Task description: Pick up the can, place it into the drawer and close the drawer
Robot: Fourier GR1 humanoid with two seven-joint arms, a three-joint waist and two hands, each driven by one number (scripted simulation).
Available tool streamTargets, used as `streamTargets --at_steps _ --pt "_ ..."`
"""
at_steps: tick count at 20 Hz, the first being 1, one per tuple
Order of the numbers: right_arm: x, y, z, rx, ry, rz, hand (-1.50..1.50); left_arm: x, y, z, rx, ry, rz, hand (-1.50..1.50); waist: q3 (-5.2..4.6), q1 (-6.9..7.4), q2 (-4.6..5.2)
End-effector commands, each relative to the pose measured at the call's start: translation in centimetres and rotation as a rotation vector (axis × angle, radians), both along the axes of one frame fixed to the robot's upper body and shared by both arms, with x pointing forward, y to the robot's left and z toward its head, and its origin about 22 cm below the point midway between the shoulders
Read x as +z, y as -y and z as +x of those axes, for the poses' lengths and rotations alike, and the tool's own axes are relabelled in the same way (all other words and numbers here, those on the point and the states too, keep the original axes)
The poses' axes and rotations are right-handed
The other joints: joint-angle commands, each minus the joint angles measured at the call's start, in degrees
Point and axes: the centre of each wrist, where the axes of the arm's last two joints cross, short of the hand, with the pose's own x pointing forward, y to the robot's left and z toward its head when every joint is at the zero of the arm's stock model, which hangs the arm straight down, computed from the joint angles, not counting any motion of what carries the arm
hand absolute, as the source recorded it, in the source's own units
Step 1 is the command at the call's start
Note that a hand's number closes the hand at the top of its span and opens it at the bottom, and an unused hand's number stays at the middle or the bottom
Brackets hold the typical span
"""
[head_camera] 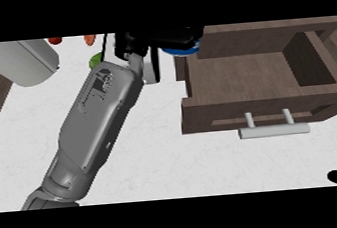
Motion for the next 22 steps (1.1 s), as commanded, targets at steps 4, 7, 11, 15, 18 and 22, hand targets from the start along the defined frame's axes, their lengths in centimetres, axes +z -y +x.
streamTargets --at_steps 4,7,11,15,18,22 --pt "0.8 0.1 0.4 -0.009 0.021 0.011 -1.50 4.0 4.0 1.0 -0.009 -0.018 0.040 1.50 0.01 -0.90 0.21" --pt "0.1 0.1 0.5 -0.007 0.023 -0.001 -1.50 6.4 5.1 1.8 0.003 -0.017 0.054 1.50 0.04 -1.24 0.44" --pt "0.1 -2.3 0.9 0.025 0.016 -0.007 -1.50 8.3 7.4 1.1 0.003 -0.020 0.089 1.50 0.03 -1.40 0.49" --pt "-0.1 -0.3 0.8 0.023 0.016 -0.003 -1.50 7.7 8.2 1.3 0.002 -0.033 0.103 1.50 0.09 -2.25 0.57" --pt "0.6 -2.0 0.0 0.032 0.032 -0.007 -1.50 6.2 7.7 2.0 0.007 -0.039 0.125 1.50 0.07 -2.28 0.65" --pt "2.6 -0.2 0.7 0.043 0.032 -0.011 -1.50 6.3 8.3 2.3 0.062 -0.041 0.153 1.50 0.13 -4.29 0.97"
